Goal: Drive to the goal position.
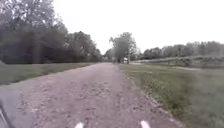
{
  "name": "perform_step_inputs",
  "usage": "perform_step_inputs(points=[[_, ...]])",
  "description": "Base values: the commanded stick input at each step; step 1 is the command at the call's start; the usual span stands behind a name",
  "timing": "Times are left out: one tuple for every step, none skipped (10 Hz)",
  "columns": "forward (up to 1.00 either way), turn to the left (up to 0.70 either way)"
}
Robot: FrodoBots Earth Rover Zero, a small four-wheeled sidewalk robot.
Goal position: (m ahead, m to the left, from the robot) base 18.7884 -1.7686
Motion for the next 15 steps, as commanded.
perform_step_inputs(points=[[0.70, 0.00], [0.70, 0.00], [0.70, 0.00], [0.70, 0.00], [0.70, 0.00], [0.70, 0.00], [0.70, 0.00], [0.70, 0.00], [0.70, 0.00], [0.70, 0.00], [0.70, 0.00], [0.70, 0.00], [0.70, 0.00], [0.70, 0.00], [0.70, 0.00]])
